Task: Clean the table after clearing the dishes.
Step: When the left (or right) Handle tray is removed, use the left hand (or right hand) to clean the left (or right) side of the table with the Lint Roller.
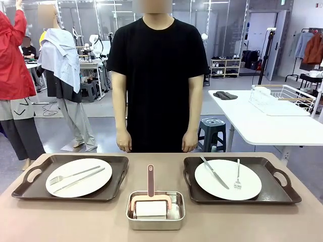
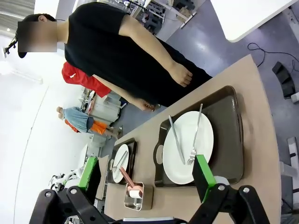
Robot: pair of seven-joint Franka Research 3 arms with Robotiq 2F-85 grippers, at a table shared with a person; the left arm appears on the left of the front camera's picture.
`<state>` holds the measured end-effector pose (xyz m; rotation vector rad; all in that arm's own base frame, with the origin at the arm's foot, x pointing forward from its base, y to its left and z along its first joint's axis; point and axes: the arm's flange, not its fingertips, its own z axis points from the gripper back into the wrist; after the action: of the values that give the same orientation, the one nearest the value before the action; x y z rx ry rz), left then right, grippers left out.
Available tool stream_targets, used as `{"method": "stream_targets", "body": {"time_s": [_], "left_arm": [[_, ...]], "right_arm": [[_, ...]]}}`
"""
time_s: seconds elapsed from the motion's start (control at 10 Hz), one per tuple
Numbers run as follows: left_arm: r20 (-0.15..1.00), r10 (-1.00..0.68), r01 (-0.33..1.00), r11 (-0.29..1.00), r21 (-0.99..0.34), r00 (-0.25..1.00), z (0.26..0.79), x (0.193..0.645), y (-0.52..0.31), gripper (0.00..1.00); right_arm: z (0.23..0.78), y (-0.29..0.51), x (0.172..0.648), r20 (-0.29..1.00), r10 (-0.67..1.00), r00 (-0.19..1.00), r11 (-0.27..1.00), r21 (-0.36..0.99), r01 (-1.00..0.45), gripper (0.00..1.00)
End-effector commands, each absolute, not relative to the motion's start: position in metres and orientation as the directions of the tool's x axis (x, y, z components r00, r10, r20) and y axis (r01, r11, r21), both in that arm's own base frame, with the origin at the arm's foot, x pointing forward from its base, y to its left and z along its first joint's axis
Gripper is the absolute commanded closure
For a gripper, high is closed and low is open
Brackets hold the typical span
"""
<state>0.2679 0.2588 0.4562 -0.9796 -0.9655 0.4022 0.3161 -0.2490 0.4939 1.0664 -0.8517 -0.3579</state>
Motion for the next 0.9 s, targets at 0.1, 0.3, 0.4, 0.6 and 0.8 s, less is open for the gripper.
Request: {"method": "stream_targets", "body": {"time_s": [0.1, 0.3, 0.4, 0.6, 0.8], "left_arm": [[0.51, 0.662, 0.128, 0.536, -0.834, 0.549, 0.458, 0.2669, 0.2574, 0.0], [0.51, 0.662, 0.128, 0.536, -0.834, 0.549, 0.458, 0.2669, 0.2574, 0.0], [0.51, 0.662, 0.128, 0.536, -0.834, 0.549, 0.458, 0.2669, 0.2574, 0.0], [0.51, 0.662, 0.128, 0.536, -0.834, 0.549, 0.458, 0.2669, 0.2574, 0.0], [0.51, 0.662, 0.128, 0.536, -0.834, 0.549, 0.458, 0.2669, 0.2574, 0.0]], "right_arm": [[0.4961, -0.2515, 0.3116, 0.442, -0.633, 0.636, 0.471, 0.871, -0.137, 0.0], [0.4961, -0.2515, 0.3116, 0.442, -0.633, 0.636, 0.471, 0.871, -0.137, 0.0], [0.4961, -0.2515, 0.3116, 0.442, -0.633, 0.636, 0.471, 0.871, -0.137, 0.0], [0.4961, -0.2515, 0.3116, 0.442, -0.633, 0.636, 0.471, 0.871, -0.137, 0.0], [0.4961, -0.2515, 0.3116, 0.442, -0.633, 0.636, 0.471, 0.871, -0.137, 0.0]]}}
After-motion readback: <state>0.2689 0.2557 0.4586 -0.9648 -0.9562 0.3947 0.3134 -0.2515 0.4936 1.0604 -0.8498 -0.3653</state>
